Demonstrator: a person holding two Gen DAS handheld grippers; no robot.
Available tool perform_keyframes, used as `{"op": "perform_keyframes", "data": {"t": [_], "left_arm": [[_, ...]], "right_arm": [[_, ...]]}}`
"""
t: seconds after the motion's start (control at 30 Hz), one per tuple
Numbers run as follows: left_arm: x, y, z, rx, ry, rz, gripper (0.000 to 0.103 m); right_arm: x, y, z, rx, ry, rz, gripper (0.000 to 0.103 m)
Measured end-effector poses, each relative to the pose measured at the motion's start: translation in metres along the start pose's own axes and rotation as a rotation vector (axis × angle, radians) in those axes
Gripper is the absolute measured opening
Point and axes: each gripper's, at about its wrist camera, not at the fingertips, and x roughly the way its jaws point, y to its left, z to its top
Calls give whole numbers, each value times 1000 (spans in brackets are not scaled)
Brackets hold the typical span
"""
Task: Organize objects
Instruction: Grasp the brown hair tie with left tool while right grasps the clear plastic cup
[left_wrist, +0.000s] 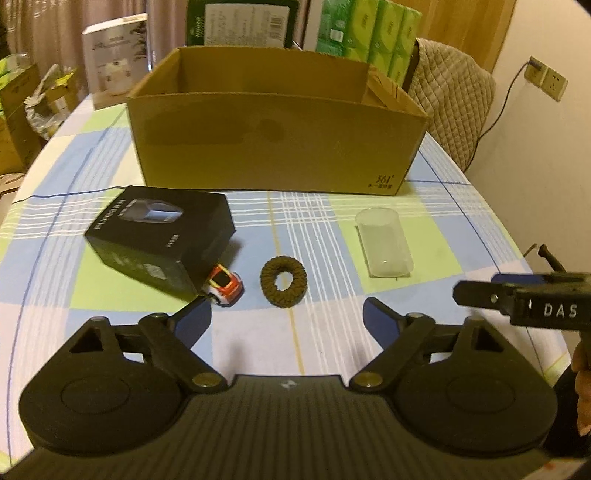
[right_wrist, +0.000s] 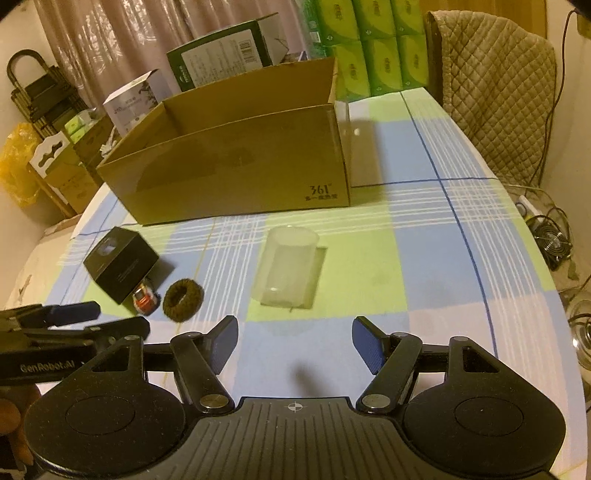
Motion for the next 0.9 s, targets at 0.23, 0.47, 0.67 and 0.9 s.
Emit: {"op": "perform_keyframes", "data": {"t": [0.23, 0.47, 0.67, 0.9], "left_arm": [[28, -1, 5, 30, 17, -32, 65], [52, -2, 8, 56, 16, -46, 53], [67, -5, 7, 85, 21, -31, 48], [80, -5, 8, 99, 30, -6, 42]], "right_arm": [[18, -10, 10, 18, -7, -22, 56], [30, -15, 14, 20, -3, -19, 56], [42, -16, 15, 14, 14, -8, 56], [54, -12, 19, 1, 18, -1, 56]]}}
